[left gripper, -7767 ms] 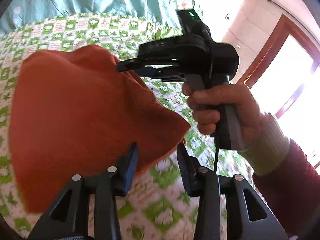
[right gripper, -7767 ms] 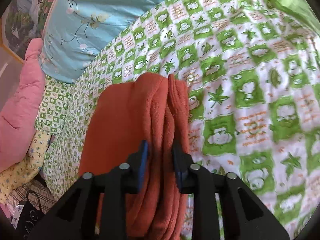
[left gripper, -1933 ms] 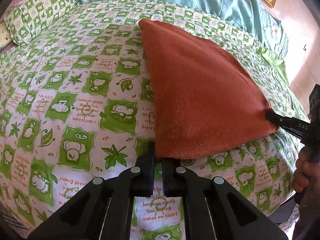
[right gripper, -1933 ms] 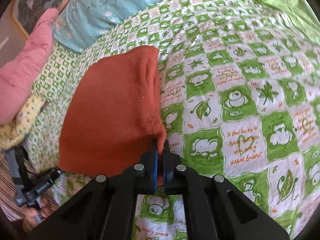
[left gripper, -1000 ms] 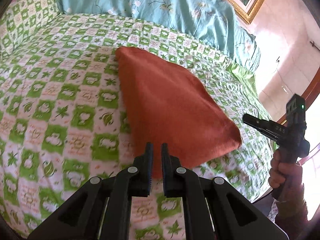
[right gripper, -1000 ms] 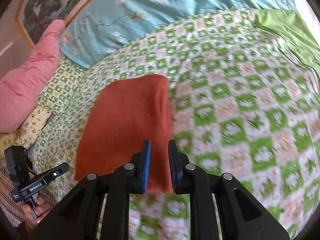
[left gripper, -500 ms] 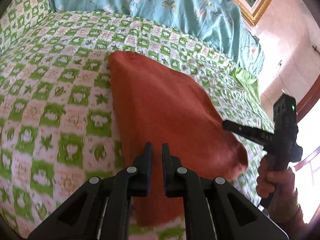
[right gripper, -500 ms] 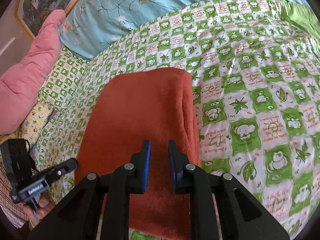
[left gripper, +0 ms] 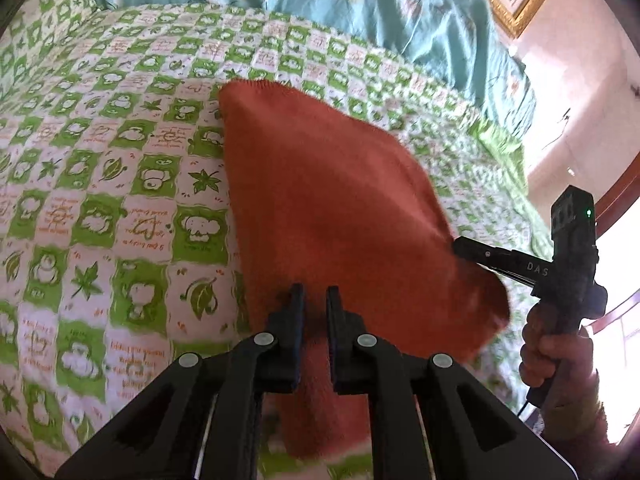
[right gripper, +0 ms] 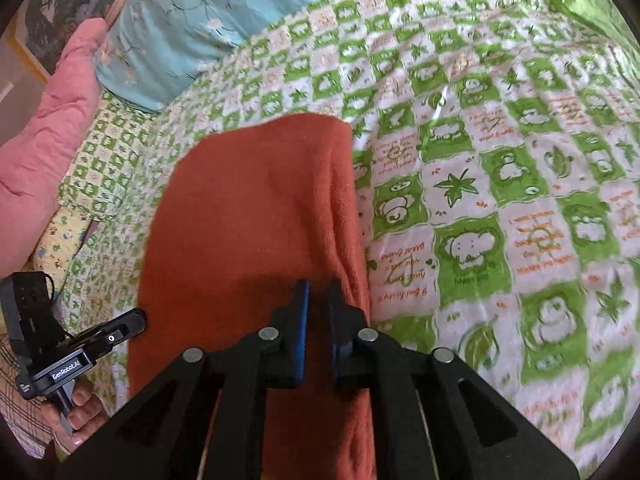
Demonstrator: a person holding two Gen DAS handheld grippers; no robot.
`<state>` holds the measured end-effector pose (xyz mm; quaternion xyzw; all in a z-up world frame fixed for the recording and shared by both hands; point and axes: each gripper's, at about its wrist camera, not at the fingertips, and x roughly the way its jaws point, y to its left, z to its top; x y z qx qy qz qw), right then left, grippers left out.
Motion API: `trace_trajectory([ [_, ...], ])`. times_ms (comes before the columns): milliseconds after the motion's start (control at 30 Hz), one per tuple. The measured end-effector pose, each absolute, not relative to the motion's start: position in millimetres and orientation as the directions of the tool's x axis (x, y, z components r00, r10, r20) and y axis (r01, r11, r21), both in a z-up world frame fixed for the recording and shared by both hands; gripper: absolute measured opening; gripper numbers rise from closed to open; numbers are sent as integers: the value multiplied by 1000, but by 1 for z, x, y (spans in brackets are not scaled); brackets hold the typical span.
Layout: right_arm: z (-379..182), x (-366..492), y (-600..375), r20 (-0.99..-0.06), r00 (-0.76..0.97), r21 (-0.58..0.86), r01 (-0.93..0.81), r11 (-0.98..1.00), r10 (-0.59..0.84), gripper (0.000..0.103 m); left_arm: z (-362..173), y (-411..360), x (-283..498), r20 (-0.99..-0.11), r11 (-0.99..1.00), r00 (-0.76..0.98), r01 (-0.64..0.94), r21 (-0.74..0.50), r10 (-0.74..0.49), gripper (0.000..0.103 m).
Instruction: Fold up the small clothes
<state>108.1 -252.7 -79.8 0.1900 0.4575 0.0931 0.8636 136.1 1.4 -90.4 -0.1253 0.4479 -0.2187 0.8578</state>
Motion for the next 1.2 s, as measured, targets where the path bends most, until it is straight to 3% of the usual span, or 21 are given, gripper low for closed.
trace_trajectory([
  [167,-58,64,-242,-724,592,401,-57,915,354,12,-82,5,94,-683,842,493,312,-440,-540,9],
  [333,-83,37,-244,-781,553,336,-19,942,289,11,-117,-2,79,-748,861,429,312,-402,-506,9],
  [500,-80,34,-244,-771,572,334,-8,942,278,11,-119,2,78,-742,859,435,284,-426,-511,10],
  [700,-62,12,-246,-764,602,299,12,954,231,14,-105,9,57,-734,867,462,289,-405,-497,22],
  [767,-57,4,-247,-755,616,300,17,954,226,18,-101,15,50,-733,875,478,283,-393,-483,25],
  [900,-48,-16,-242,-729,641,308,-5,951,239,35,-94,23,31,-730,897,521,260,-358,-443,46],
  [1000,-44,-28,-232,-721,648,303,-24,953,246,36,-91,25,21,-737,912,537,253,-324,-410,47],
  [1100,-44,-39,-226,-716,648,312,-38,949,261,38,-90,29,10,-744,923,546,237,-304,-386,56],
  [1167,-44,-46,-221,-715,647,306,-51,951,265,44,-90,31,5,-748,931,553,227,-287,-366,64],
  [1200,-44,-50,-218,-715,647,298,-58,953,263,53,-90,32,2,-750,936,559,222,-274,-353,68],
])
